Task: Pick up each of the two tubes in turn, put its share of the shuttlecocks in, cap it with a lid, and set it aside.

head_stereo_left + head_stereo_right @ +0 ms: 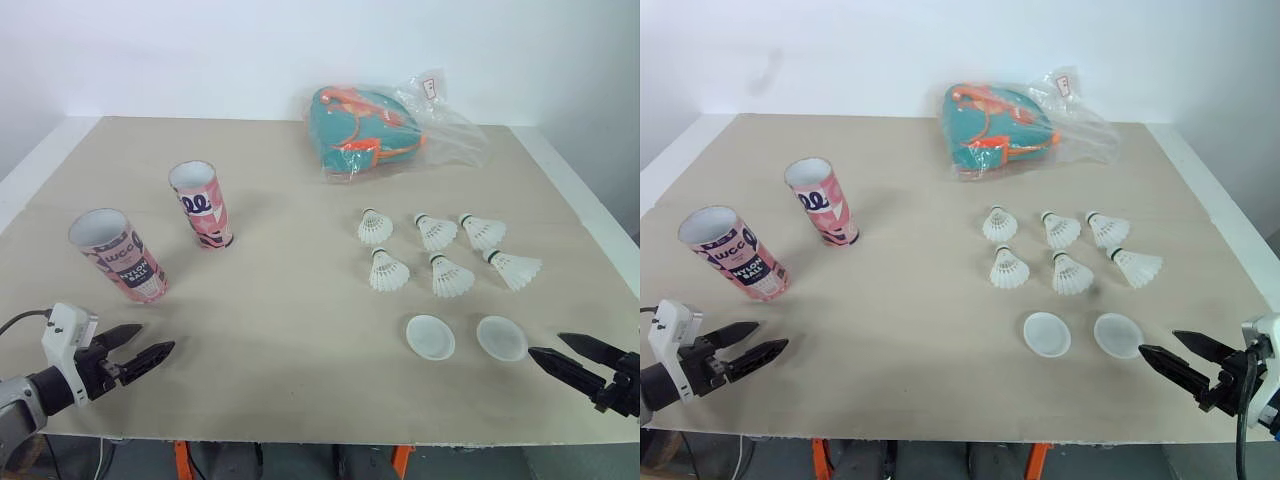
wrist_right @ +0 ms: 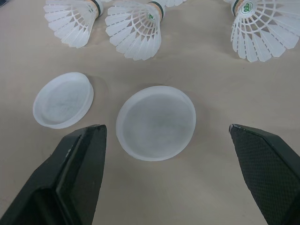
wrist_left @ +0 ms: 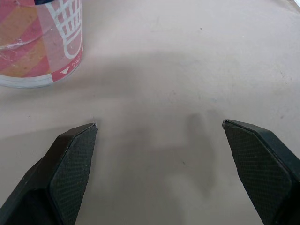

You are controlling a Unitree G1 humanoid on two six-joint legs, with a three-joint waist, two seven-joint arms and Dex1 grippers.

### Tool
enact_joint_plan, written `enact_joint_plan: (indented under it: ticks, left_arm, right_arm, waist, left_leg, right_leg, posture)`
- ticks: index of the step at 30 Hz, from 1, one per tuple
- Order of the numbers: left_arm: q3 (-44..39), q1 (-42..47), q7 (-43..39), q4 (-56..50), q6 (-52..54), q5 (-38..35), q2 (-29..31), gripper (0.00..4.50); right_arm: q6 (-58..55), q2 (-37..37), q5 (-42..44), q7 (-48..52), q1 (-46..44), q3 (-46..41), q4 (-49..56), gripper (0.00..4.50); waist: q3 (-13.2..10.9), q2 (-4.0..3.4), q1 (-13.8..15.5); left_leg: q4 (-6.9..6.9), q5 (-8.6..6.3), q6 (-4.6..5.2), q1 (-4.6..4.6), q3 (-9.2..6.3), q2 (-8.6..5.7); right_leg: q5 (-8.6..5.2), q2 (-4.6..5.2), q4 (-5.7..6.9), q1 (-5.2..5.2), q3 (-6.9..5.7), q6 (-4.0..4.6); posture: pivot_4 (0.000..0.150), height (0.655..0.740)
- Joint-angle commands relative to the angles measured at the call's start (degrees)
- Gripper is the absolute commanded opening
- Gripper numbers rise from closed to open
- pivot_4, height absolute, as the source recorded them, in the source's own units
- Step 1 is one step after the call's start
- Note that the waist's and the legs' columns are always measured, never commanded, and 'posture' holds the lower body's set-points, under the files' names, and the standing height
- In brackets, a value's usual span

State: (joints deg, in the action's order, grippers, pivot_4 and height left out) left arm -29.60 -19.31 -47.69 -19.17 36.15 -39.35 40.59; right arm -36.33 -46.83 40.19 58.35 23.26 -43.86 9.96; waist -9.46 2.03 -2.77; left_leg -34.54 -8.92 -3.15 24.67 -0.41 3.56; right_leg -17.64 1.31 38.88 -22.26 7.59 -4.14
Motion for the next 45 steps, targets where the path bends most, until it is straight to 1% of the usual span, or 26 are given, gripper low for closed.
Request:
enact_joint_plan:
  ticks: [1, 13, 23, 27, 29, 32, 36, 37, 41, 45]
  left_arm:
    - [-0.9, -0.2, 0.1, -2.2, 0.6, -1.3, 0.1, 4.46]
    - [-0.7, -0.1, 0.9, -3.3, 2.1, -3.2, -0.1, 4.46]
    - [-1.2, 0.3, 3.3, -3.6, 3.6, -4.8, -1.2, 4.46]
    - [-1.0, 0.1, 4.0, -3.6, 3.7, -4.8, -1.4, 4.46]
    - [-1.5, 0.3, 4.7, -3.3, 4.3, -5.4, -1.8, 4.46]
    - [-2.2, 0.7, 6.2, -2.2, 5.2, -6.1, -2.1, 4.46]
    - [-6.8, 2.2, 6.8, 1.3, 11.0, -14.6, -2.4, 4.46]
    - [-7.7, 2.4, 7.2, 2.0, 10.8, -15.1, -2.7, 4.46]
    - [-9.8, 0.3, 5.5, 2.3, 2.4, -10.5, -4.7, 4.46]
    - [-10.0, -0.3, 6.2, 1.8, -4.3, -6.6, -6.5, 4.46]
  right_arm:
    - [0.2, -0.8, 0.3, 0.0, -0.1, -1.0, 1.6, 4.50]
    - [0.1, -0.6, 0.6, -0.1, 0.5, -1.6, 1.9, 4.50]
    - [0.3, -0.2, 0.7, -0.3, 0.2, -0.8, 2.7, 4.50]
    - [0.0, -0.2, 1.6, -0.5, -0.6, -0.4, 5.4, 4.50]
    - [-0.9, -0.2, 3.1, -1.0, -1.4, 0.0, 8.5, 4.50]
    - [-2.7, -0.4, 6.6, -2.3, -3.4, 3.0, 16.6, 4.50]
    - [-4.6, 0.7, 13.2, -5.2, -8.2, 8.4, 24.8, 4.50]
    - [-5.0, 1.2, 14.9, -6.4, -9.6, 9.3, 25.7, 4.50]
    - [-6.2, 2.2, 20.4, -11.0, -15.1, 14.2, 29.6, 4.50]
    - [-6.3, 4.0, 23.5, -15.3, -20.8, 20.3, 31.3, 4.50]
  waist:
    - [0.0, 0.00, 0.0]
    - [0.0, 0.00, 0.0]
    - [0.0, 0.02, 0.0]
    - [0.0, 0.01, 0.0]
    - [0.0, 0.00, 0.0]
    - [0.0, 0.00, 0.0]
    - [0.0, 0.06, 0.0]
    - [-0.1, 0.11, 0.0]
    - [0.0, 0.27, 0.0]
    - [0.0, 0.39, 0.0]
  left_leg:
    - [0.00, 0.00, 0.00, 0.00, 0.00, 0.00]
    - [0.00, 0.00, 0.00, 0.00, 0.00, 0.00]
    - [0.00, 0.00, 0.00, 0.00, 0.00, 0.00]
    - [0.00, 0.00, 0.00, 0.00, 0.00, 0.00]
    - [0.00, 0.00, 0.00, 0.00, -0.01, 0.00]
    - [0.00, 0.00, 0.00, 0.00, -0.01, 0.01]
    - [0.01, 0.00, 0.01, 0.00, -0.04, 0.04]
    - [0.01, 0.00, 0.01, 0.02, -0.04, 0.04]
    - [0.01, -0.01, -0.02, 0.20, -0.04, 0.00]
    - [0.01, -0.01, -0.02, 0.39, -0.10, 0.01]
  right_leg:
    - [0.00, 0.00, 0.00, 0.00, 0.00, 0.00]
    - [0.00, 0.00, -0.01, 0.00, 0.00, 0.00]
    - [0.00, 0.00, -0.02, 0.00, 0.00, 0.00]
    - [0.00, 0.00, -0.02, 0.00, 0.00, 0.00]
    - [0.00, 0.00, -0.02, 0.00, 0.00, 0.00]
    - [0.01, -0.02, -0.01, 0.00, 0.00, 0.01]
    - [0.02, -0.04, 0.00, 0.00, -0.03, 0.02]
    - [0.01, -0.04, -0.01, -0.01, -0.04, 0.01]
    - [0.04, 0.00, -0.03, 0.00, -0.03, 0.05]
    - [0.19, -0.02, -0.03, -0.05, -0.08, 0.30]
  posture:
    - [0.150, 0.7400]
    - [0.150, 0.7400]
    - [0.150, 0.7400]
    - [0.150, 0.7400]
    - [0.150, 0.7400]
    - [0.150, 0.7400]
    - [0.150, 0.7400]
    - [0.150, 0.7400]
    - [0.150, 0.7400]
    - [0.150, 0.7400]
